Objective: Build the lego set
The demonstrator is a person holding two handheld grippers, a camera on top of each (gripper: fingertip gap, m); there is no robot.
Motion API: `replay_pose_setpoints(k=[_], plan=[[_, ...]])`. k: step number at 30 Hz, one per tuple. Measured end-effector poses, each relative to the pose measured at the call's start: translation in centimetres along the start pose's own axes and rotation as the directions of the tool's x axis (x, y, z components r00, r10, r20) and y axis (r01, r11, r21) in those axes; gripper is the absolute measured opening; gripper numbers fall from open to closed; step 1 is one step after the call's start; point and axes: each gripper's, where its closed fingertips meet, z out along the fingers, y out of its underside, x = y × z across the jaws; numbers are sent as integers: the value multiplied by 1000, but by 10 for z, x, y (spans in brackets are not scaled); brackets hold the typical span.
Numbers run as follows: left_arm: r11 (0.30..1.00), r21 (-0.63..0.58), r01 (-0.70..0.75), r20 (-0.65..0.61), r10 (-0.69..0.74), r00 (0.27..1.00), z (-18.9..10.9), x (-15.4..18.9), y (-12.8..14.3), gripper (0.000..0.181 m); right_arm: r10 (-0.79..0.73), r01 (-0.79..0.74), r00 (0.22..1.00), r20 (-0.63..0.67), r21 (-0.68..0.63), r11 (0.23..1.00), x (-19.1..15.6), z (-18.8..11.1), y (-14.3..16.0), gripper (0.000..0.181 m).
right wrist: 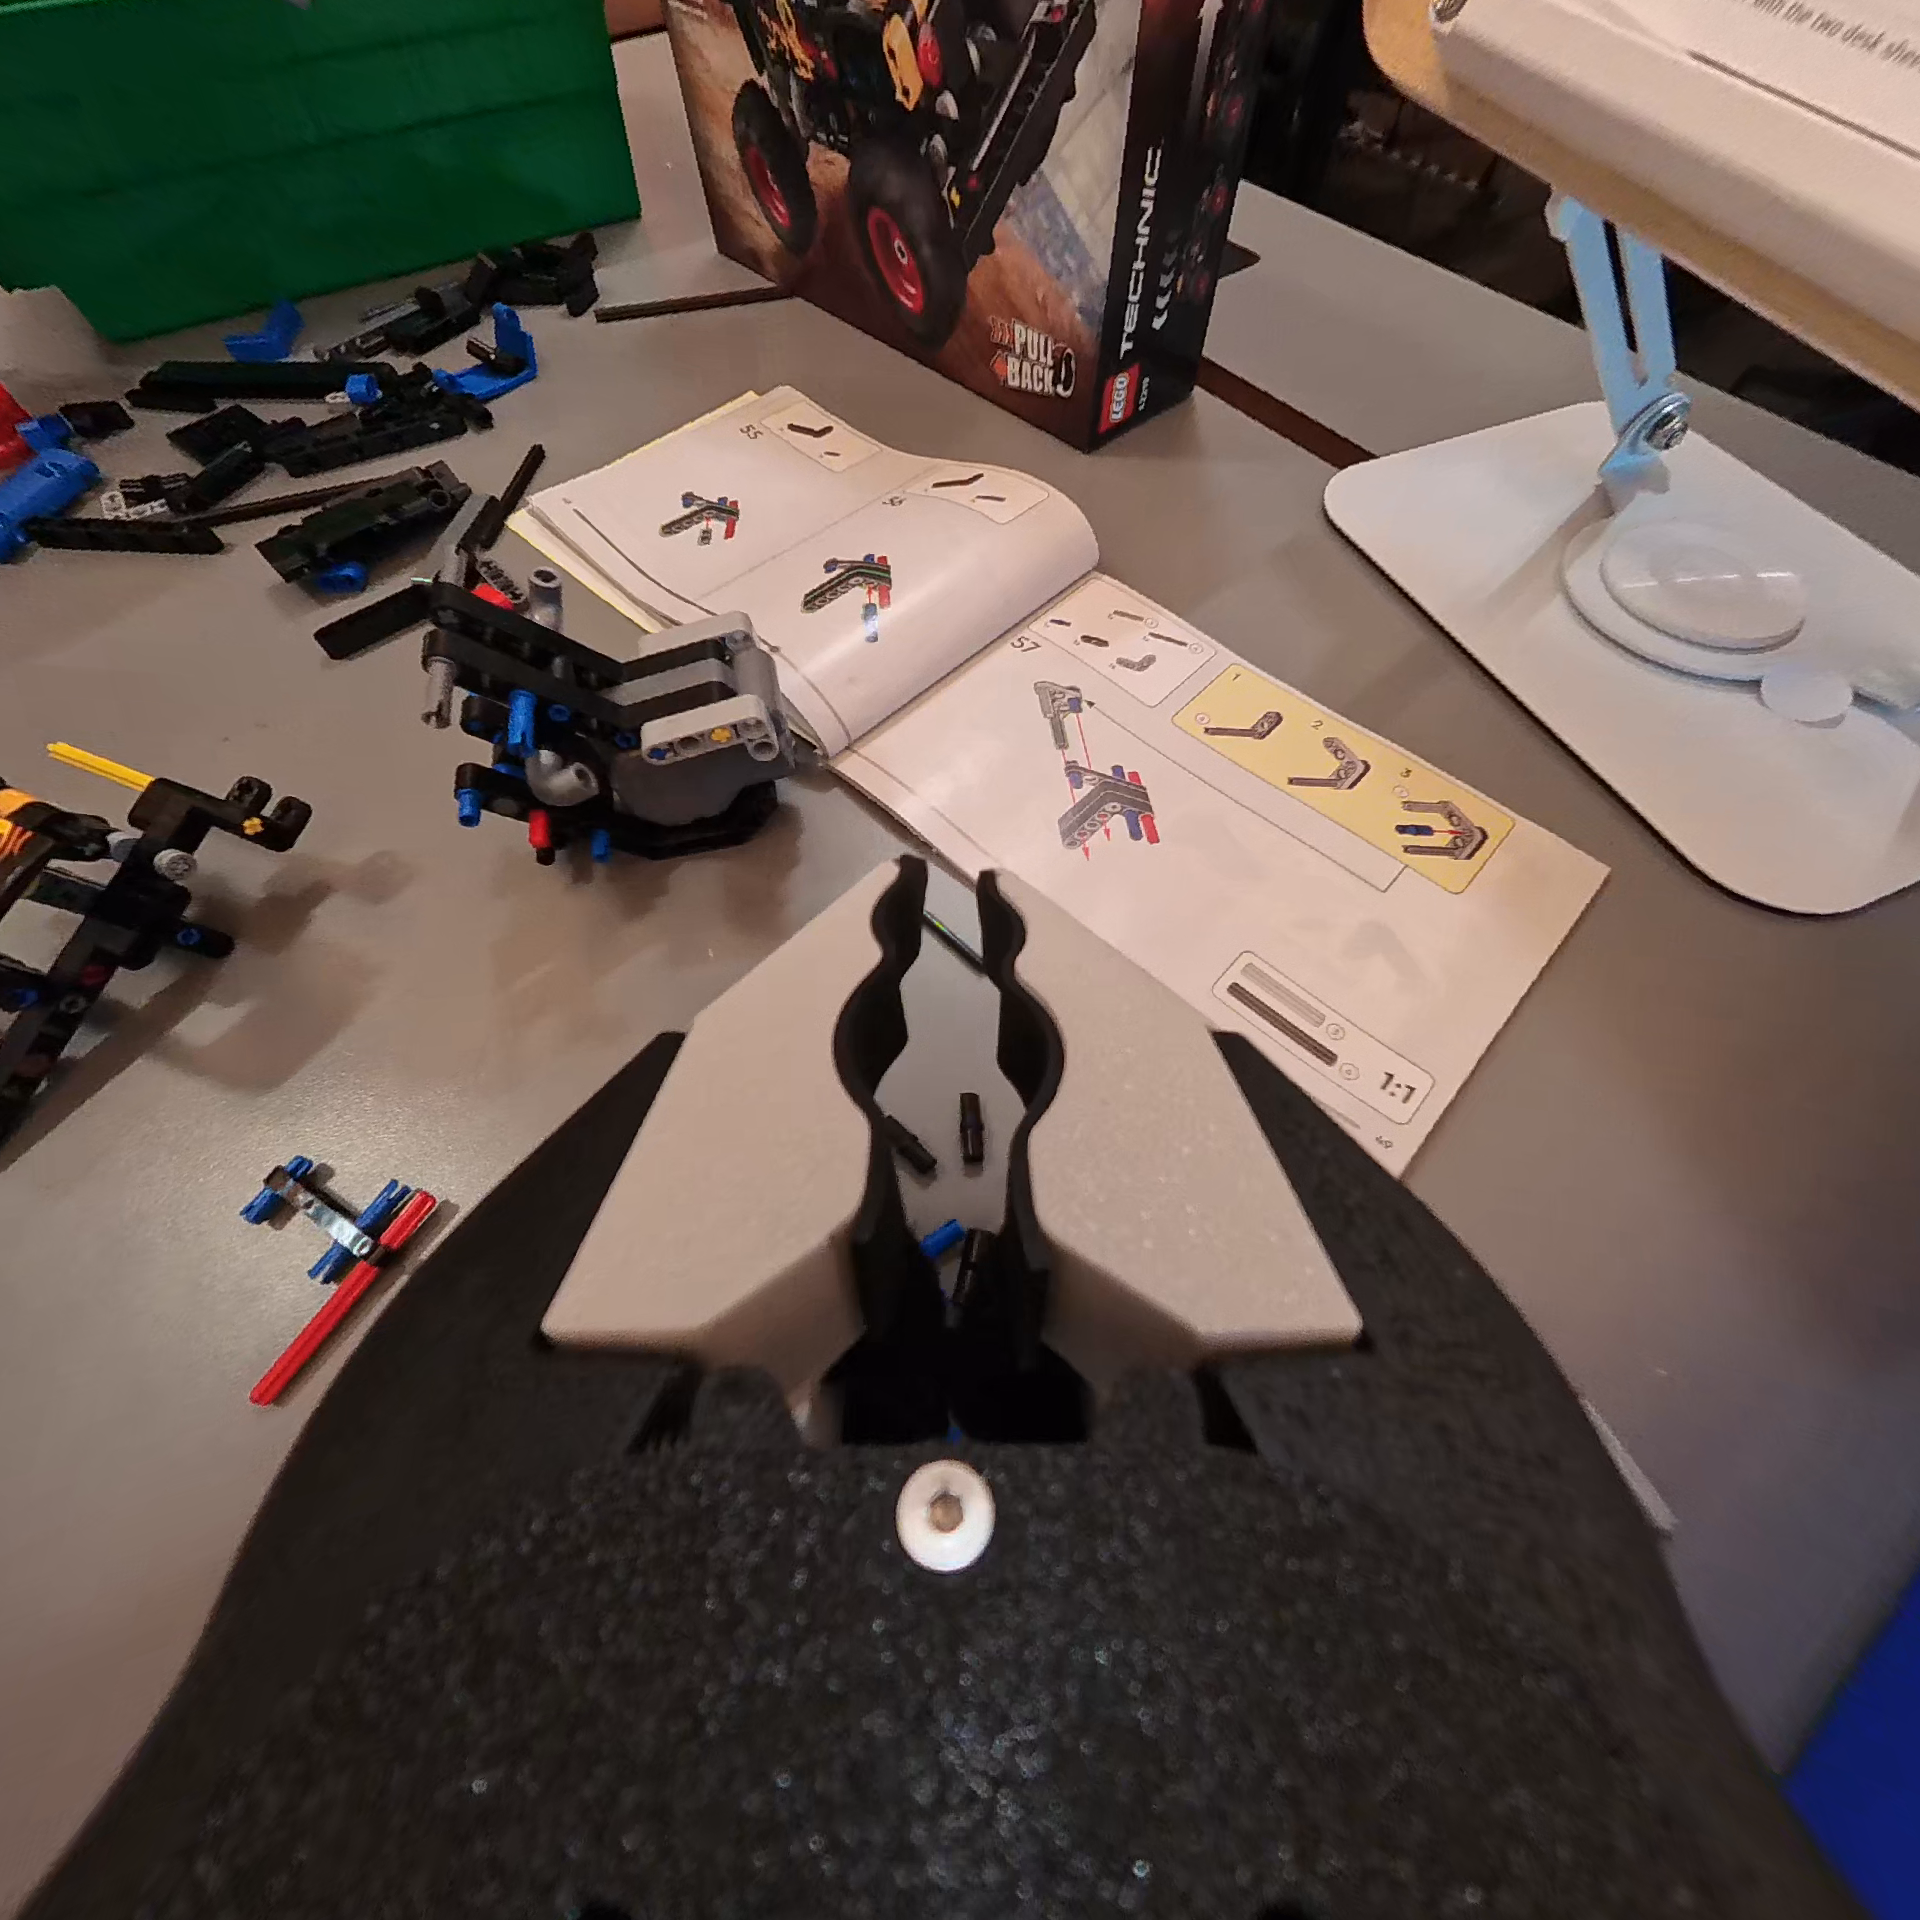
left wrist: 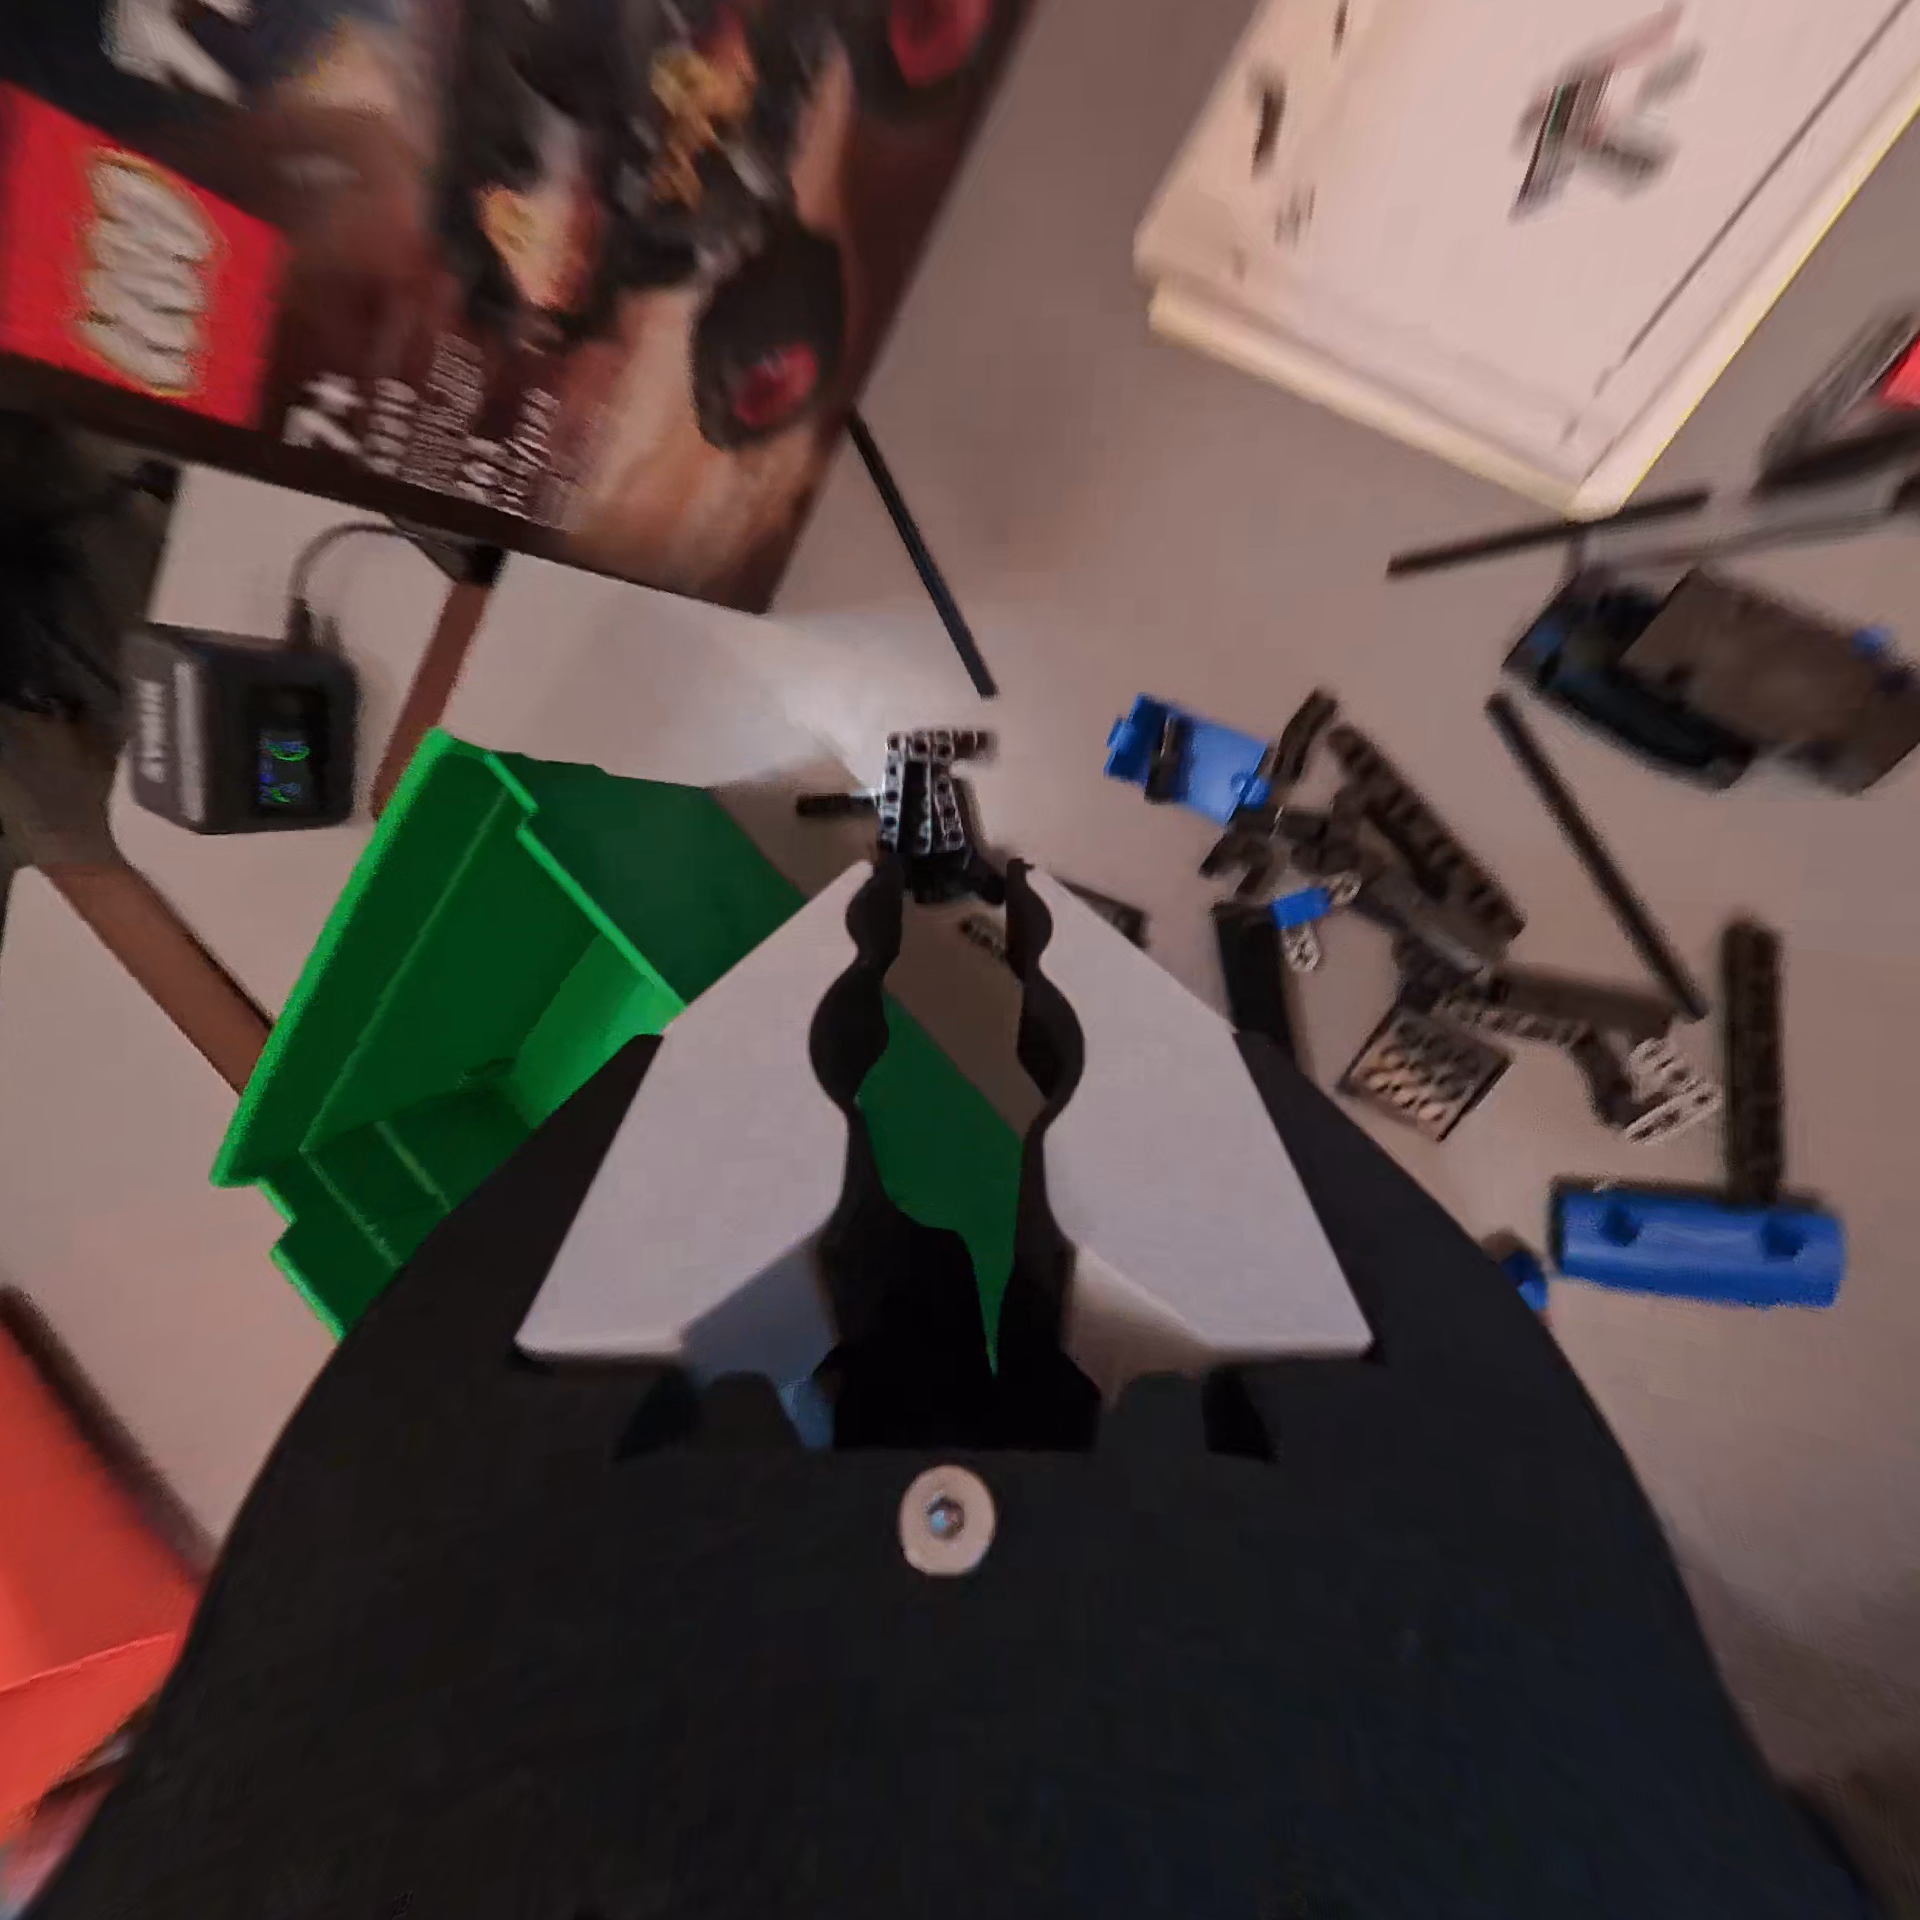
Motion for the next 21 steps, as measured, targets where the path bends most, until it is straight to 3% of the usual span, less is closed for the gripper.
replay_pose_setpoints(k=[1, 5, 12, 17, 21], plan=[[997, -67, -49, -20, 48, 999, 12, -2, 5, 19, 2, -2, 1000, 4, -2, 1000, 0, 1, 1, 10], [952, -242, -189, -106, 168, 980, 53, -14, 18, 22, 3, -3, 1000, 16, -15, 1000, -2, 3, 4, 10], [873, -374, -314, -290, 212, 933, 94, -24, 28, 22, 2, -2, 1000, 19, -29, 1000, -1, 4, 8, 10], [836, -427, -343, -297, 229, 927, 106, -28, 35, 21, 14, -13, 1000, 22, -23, 1000, 2, 2, 7, 9], [843, -391, -370, -325, 249, 912, 107, -19, 32, 7, 23, -22, 999, 32, -28, 999, 2, 3, 9, 10]])
